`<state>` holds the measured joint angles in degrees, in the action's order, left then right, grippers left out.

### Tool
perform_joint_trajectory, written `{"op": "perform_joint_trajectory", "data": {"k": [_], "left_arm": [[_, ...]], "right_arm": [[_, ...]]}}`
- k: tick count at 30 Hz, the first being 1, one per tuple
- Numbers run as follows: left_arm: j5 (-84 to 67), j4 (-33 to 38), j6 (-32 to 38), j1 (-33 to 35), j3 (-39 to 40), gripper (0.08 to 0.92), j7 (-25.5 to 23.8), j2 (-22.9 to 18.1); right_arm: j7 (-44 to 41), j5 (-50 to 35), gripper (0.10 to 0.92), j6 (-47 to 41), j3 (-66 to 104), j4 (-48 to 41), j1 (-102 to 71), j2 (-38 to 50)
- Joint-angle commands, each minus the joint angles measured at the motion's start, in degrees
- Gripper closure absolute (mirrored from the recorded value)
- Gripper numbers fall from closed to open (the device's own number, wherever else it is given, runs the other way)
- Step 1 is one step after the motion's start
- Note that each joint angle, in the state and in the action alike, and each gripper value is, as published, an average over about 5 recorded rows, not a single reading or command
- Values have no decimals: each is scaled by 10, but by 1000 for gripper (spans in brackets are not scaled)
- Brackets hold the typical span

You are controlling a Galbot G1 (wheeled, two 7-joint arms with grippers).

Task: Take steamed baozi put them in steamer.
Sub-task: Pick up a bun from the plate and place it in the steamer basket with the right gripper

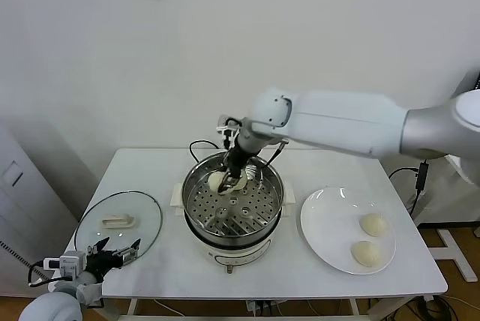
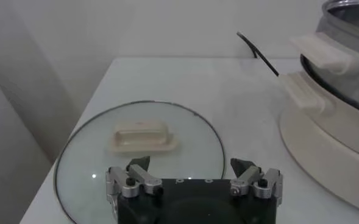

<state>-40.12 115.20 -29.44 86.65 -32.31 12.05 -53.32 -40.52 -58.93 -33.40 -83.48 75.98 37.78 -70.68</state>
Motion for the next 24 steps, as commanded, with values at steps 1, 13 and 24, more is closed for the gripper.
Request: {"op": "perform_joint_trajectory", "data": {"k": [1, 13, 24], "left_arm": [[0, -1, 1, 1, 0, 177, -1, 0], [-1, -1, 2, 4, 0, 177, -2, 0], [-2, -3, 3, 2, 0, 177, -2, 0]], "right_arm": [[28, 1, 584, -13, 7, -22, -46, -32], [49, 14, 576, -20, 15, -57, -80, -49], [50, 9, 286, -15, 30, -56, -76, -38]]}}
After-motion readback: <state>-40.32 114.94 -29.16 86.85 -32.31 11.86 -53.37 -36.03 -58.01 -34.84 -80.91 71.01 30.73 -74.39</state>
